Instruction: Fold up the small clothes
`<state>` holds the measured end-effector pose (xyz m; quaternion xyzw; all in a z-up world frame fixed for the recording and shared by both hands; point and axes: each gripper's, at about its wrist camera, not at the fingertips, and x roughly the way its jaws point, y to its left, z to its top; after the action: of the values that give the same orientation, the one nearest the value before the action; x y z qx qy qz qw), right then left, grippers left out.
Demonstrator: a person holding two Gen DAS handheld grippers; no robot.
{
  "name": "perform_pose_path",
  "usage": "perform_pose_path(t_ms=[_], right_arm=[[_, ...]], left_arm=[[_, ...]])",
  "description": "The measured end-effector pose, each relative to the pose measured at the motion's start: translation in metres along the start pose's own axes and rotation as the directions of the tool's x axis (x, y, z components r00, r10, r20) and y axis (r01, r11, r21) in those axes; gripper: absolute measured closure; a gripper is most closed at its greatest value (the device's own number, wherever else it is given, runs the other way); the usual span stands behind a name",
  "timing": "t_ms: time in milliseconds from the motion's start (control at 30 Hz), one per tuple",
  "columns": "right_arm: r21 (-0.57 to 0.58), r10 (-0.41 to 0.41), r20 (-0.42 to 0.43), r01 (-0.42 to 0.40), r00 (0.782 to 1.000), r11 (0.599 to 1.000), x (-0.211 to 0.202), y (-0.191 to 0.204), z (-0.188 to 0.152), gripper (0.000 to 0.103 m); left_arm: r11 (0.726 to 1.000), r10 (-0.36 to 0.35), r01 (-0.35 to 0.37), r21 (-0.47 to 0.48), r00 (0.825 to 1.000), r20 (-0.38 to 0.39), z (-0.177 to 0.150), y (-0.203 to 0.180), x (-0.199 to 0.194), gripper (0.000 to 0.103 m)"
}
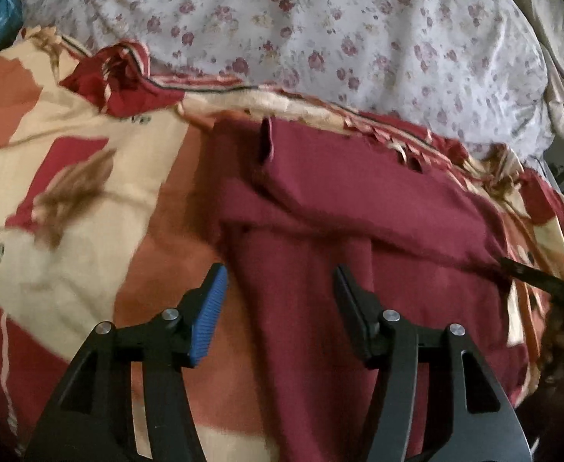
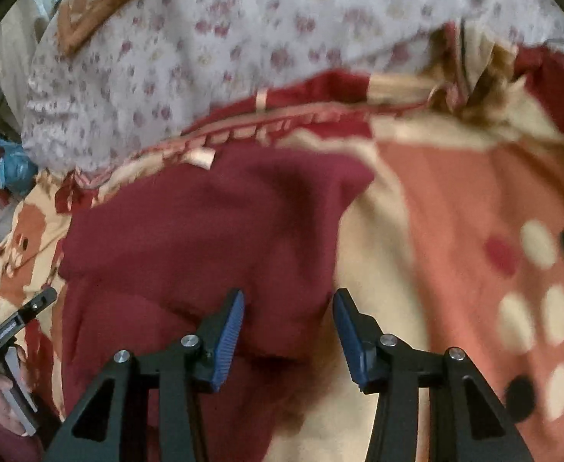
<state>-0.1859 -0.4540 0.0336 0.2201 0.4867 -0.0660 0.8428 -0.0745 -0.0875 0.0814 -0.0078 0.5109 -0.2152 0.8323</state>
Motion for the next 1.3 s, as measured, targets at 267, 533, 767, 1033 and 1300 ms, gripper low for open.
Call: perform_pose_path(t_ms=[267, 533, 767, 1033, 1300], right_arm=[[-0.001, -0.092, 0.046, 0.092, 0.995, 0.996, -0.018, -0.008, -0.004, 0.089], [-0.235, 0.062, 0.011, -0.057, 0.998, 0.970, -0.104, 0.030, -0.067, 0.051], [-0.258, 0.068, -0.019, -0.071, 0.998, 0.964, -0.117, 0.037, -0.113, 0.051], [-0.227, 0.040, -0.019, -0.043, 0.999, 0.973, -0.127, 0.028, -0.121, 0.050], [-0.209, 0.095, -0.137, -0.123, 0.986, 0.970, -0.110, 0.029, -0.149, 0.043]], left_arm=[[0.996, -0.070, 0.076, 0.054, 0.992, -0.105, -0.069, -0.006, -0.026, 0.046], [0.985, -0.129, 0.147, 0.085, 0.973, -0.193, -0.127, -0.020, -0.049, 0.046], [0.990, -0.056, 0.087, 0.114, 0.966, -0.252, -0.154, -0.044, -0.032, 0.046], [0.982, -0.129, 0.155, 0.104, 0.966, -0.223, -0.147, -0.010, -0.077, 0.098], [0.997, -0.072, 0.068, -0.025, 0.974, -0.214, -0.149, 0.059, -0.091, 0.098]])
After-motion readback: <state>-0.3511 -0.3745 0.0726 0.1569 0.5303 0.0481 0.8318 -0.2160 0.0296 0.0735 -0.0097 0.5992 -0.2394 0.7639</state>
